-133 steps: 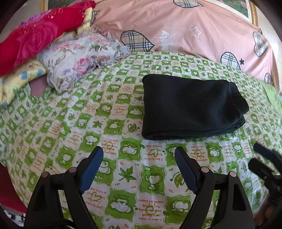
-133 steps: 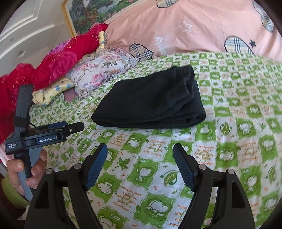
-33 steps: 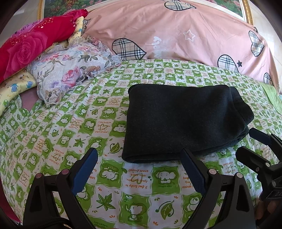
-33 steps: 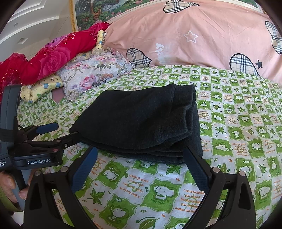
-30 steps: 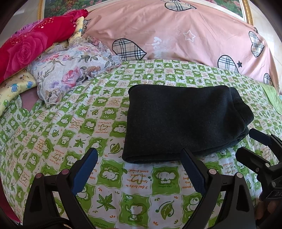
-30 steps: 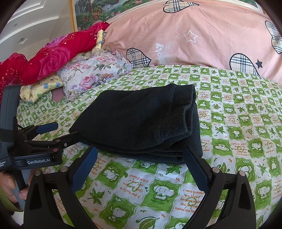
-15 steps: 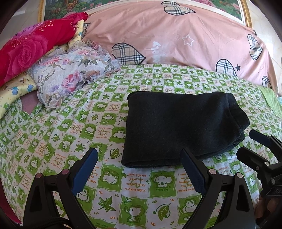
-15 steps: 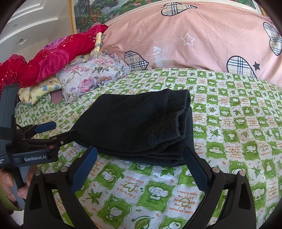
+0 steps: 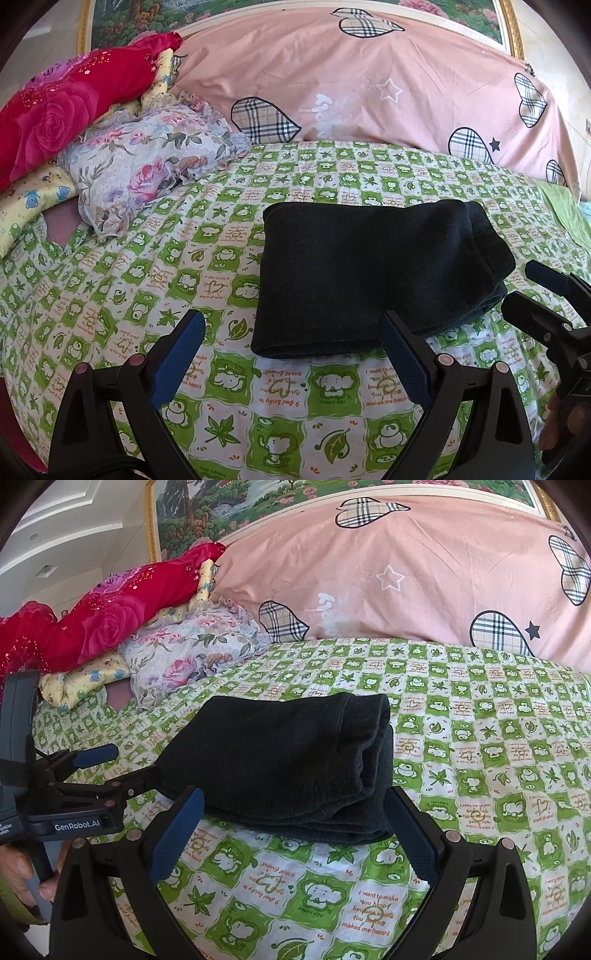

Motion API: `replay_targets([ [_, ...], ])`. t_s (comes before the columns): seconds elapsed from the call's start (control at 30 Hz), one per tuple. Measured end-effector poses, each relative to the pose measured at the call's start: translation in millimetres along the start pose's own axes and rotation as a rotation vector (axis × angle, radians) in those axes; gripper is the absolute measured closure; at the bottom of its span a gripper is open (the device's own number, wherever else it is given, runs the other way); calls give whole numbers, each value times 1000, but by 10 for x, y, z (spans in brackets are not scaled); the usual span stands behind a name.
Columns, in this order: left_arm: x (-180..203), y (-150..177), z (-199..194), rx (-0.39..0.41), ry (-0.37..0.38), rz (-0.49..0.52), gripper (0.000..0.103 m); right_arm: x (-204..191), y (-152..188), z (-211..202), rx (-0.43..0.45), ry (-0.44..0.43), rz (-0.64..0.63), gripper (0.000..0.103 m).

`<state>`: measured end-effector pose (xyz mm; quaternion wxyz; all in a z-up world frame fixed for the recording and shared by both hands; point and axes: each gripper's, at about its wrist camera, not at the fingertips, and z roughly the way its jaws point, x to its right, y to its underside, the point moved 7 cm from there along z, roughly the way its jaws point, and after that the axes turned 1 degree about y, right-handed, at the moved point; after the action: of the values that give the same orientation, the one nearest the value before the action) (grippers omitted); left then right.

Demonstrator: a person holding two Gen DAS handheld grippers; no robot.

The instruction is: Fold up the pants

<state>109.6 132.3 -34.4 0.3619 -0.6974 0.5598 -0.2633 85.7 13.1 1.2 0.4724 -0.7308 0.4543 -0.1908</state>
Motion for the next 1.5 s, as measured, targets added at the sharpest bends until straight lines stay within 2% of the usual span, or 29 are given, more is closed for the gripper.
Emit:
replay_targets([
  [0.53, 35, -91, -14, 14, -16, 24, 9, 2, -89, -43, 10, -1, 3, 4],
  [1.5, -78, -107, 100, -59, -48, -25, 10, 34, -90, -3, -12, -9, 15, 2],
])
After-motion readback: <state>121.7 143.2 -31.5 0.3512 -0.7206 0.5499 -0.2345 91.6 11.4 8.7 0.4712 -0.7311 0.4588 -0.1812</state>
